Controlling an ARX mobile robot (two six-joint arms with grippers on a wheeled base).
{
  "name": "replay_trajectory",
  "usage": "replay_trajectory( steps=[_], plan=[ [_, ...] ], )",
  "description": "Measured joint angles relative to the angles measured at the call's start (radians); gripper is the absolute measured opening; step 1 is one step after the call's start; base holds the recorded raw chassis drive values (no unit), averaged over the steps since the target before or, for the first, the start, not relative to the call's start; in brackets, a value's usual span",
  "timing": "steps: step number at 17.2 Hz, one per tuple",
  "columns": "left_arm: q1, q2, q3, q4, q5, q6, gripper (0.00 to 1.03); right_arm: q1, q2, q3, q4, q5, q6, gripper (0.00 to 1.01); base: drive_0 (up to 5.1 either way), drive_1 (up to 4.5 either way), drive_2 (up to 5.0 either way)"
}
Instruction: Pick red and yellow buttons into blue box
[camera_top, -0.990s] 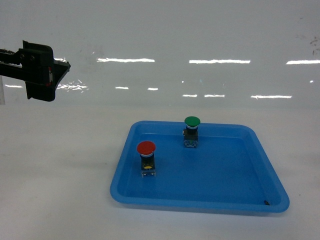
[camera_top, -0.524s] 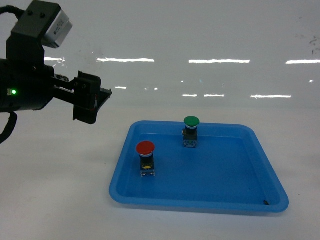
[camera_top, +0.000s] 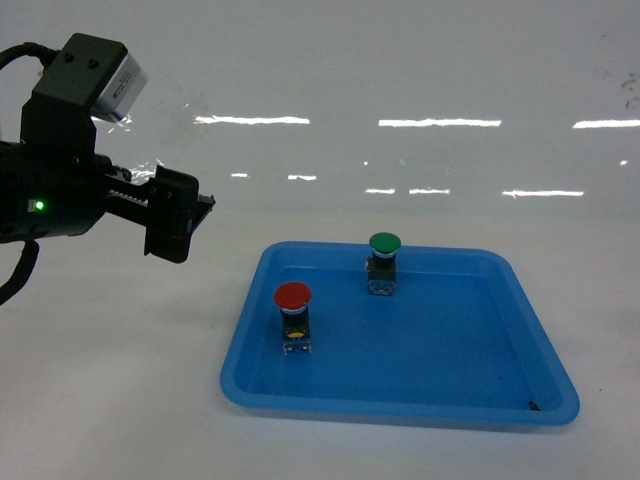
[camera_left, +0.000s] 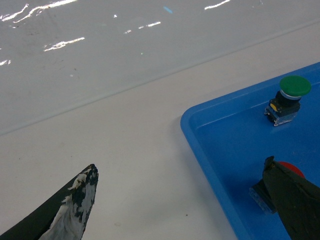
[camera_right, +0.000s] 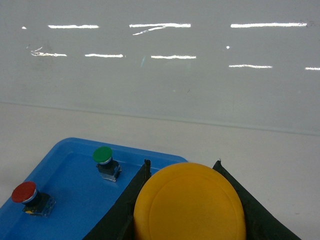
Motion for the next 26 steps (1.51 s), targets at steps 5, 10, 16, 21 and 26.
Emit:
replay_trajectory(
  steps=[5,10,16,21,26],
  plan=[
    [-0.024,0.023,0.018,-0.030,0.000,0.015,0.98,0.000,0.000,0.000,0.000,0.000,0.002,0.32,0.0,0.00,0.0],
    [-0.172,0.153,0.167,-0.117,-0.056,0.014,0.98,0.000,0.000,0.000,0.000,0.000,0.002,0.32,0.0,0.00,0.0],
    [-0.250,0.307,0.338,-0.182,-0.132,0.014,0.98,0.000,0.000,0.000,0.000,0.000,0.002,0.32,0.0,0.00,0.0],
    [-0.280,0.356,0.364,-0.185,-0.173,0.014,0.98,0.000,0.000,0.000,0.000,0.000,0.002,0.32,0.0,0.00,0.0],
    [-0.281,0.380,0.372,-0.181,-0.180,0.016,0.98,0.000,0.000,0.000,0.000,0.000,0.002,0.32,0.0,0.00,0.0]
  ],
)
